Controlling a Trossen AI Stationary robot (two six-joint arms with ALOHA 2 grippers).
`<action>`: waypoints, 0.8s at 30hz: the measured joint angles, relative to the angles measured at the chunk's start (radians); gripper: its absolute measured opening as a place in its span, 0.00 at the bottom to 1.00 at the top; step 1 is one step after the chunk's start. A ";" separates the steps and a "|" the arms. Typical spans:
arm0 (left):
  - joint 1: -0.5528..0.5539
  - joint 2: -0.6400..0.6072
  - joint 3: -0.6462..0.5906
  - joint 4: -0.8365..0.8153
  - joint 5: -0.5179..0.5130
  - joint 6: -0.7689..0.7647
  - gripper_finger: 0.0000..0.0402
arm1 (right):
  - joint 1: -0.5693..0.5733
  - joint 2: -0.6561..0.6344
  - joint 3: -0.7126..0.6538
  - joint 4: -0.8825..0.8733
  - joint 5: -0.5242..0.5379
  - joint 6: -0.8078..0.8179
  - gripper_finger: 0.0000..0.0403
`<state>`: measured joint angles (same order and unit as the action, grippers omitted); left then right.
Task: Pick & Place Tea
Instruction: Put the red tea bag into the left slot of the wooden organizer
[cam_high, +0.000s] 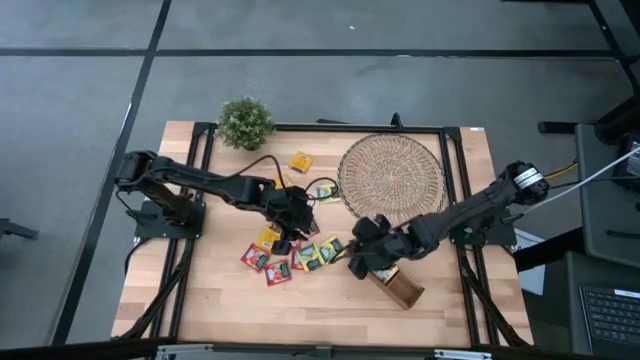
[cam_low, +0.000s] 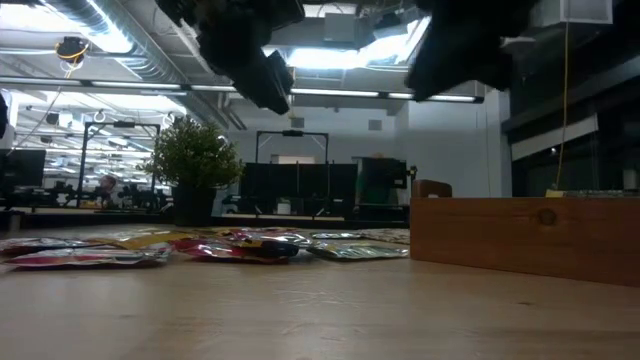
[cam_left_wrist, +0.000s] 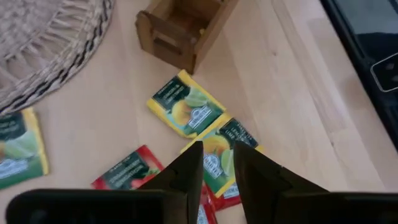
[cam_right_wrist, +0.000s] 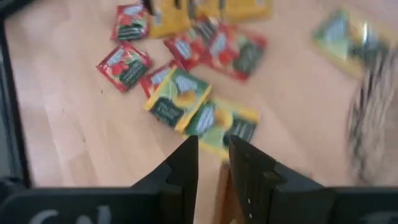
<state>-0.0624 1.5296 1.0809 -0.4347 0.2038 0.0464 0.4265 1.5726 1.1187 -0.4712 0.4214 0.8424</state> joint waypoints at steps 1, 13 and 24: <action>0.007 -0.009 0.000 -0.005 0.002 -0.003 0.21 | -0.008 0.000 0.000 0.009 0.004 -0.072 0.23; 0.184 -0.084 -0.056 -0.096 -0.001 -0.083 0.19 | -0.156 0.006 0.000 0.018 0.006 -0.334 0.23; 0.171 -0.092 -0.266 -0.034 0.000 -0.269 0.19 | -0.249 0.140 0.000 0.255 -0.223 -0.454 0.23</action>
<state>0.1090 1.4376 0.8148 -0.4685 0.2036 -0.2230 0.1776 1.7131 1.1191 -0.2159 0.1981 0.3889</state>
